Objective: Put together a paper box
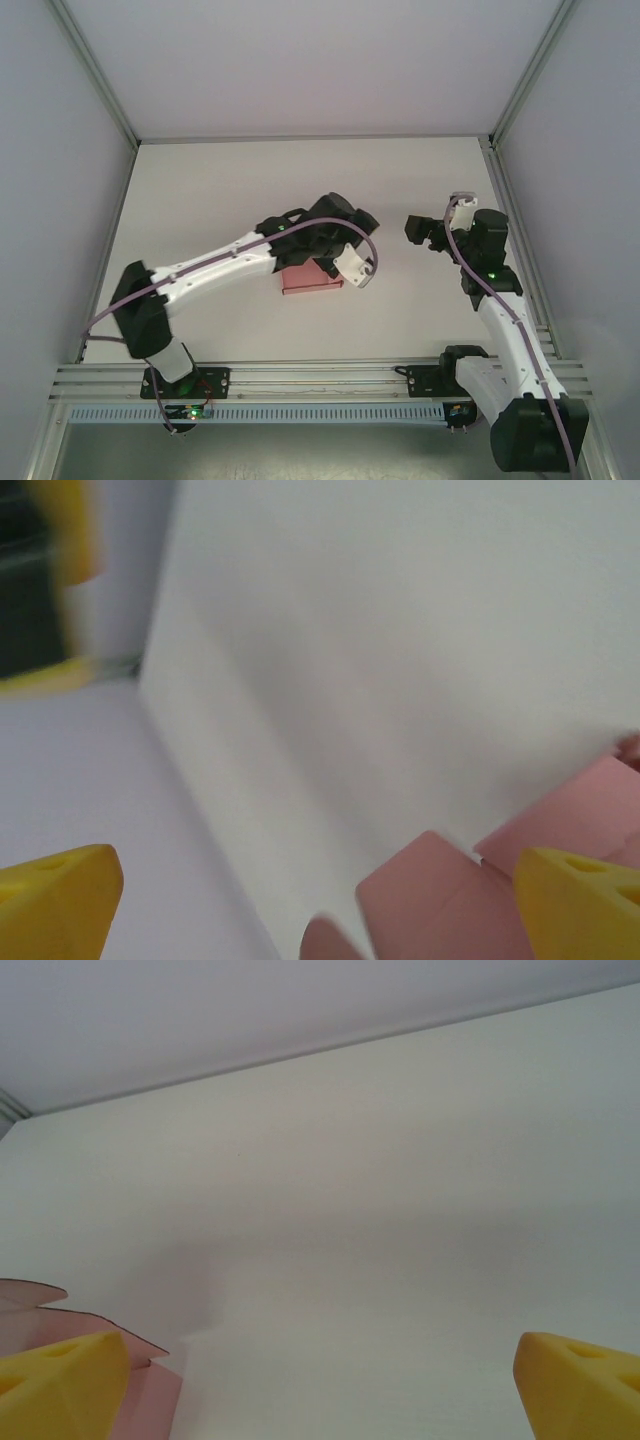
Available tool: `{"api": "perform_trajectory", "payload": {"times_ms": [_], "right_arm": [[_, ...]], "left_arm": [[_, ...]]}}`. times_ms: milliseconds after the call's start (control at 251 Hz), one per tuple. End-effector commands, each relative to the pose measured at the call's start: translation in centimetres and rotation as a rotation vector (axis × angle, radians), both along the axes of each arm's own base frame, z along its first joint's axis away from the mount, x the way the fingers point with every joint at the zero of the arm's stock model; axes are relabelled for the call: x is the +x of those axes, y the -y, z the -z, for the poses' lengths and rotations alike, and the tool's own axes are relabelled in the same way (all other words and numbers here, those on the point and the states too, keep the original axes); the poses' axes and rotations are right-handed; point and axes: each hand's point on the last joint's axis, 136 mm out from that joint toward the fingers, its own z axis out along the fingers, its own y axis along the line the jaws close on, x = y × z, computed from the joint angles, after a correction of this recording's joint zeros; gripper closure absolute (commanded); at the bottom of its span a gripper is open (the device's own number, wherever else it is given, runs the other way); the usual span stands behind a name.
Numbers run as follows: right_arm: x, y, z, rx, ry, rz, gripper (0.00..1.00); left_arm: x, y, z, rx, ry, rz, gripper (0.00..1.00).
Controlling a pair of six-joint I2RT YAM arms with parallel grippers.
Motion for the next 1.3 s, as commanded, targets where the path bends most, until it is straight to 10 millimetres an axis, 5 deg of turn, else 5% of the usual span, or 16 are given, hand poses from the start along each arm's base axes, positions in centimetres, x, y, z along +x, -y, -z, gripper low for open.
{"api": "perform_trajectory", "payload": {"times_ms": [0,116,319,467,678,754,862,990,1113,1297], "right_arm": [[1.0,-2.5,-1.6,-0.039,0.05,-0.122,0.02],[1.3,-5.7,1.0,-0.062,-0.085,-0.212,0.1],[-0.5,-13.1,7.7,-0.025,-0.359,-0.342,0.28],[-1.9,-15.7,11.2,-0.073,-0.465,-0.341,0.36],[-1.2,-17.6,12.8,-0.061,-0.466,-0.313,0.45],[-1.0,-18.0,13.5,-0.074,-0.473,-0.308,0.47],[-0.6,-18.7,13.5,-0.043,-0.458,-0.307,0.49],[-0.7,-19.1,12.5,-0.008,-0.436,-0.312,0.45],[-0.4,-16.9,12.0,-0.067,-0.426,-0.22,0.44],[-2.1,-16.3,12.0,-0.026,-0.448,-0.209,0.43]], "left_arm": [[4.3,-1.9,-2.4,-0.305,-0.103,-0.469,0.0],[8.3,-8.9,-5.2,-0.654,-0.213,-0.992,0.0],[7.8,-22.2,1.9,-0.868,-0.55,-1.727,0.0],[5.5,-25.7,3.3,-0.982,-0.617,-1.824,0.0],[3.4,-30.8,5.0,-1.236,-0.652,-1.947,0.0],[3.1,-31.0,5.7,-1.223,-0.676,-1.955,0.0],[3.0,-28.5,5.6,-1.208,-0.803,-1.814,0.0],[3.4,-25.5,3.5,-1.25,-0.928,-1.615,0.0],[3.8,-23.9,0.8,-1.274,-0.976,-1.505,0.0],[4.0,-25.6,-1.9,-1.337,-0.894,-1.566,0.0]]}}
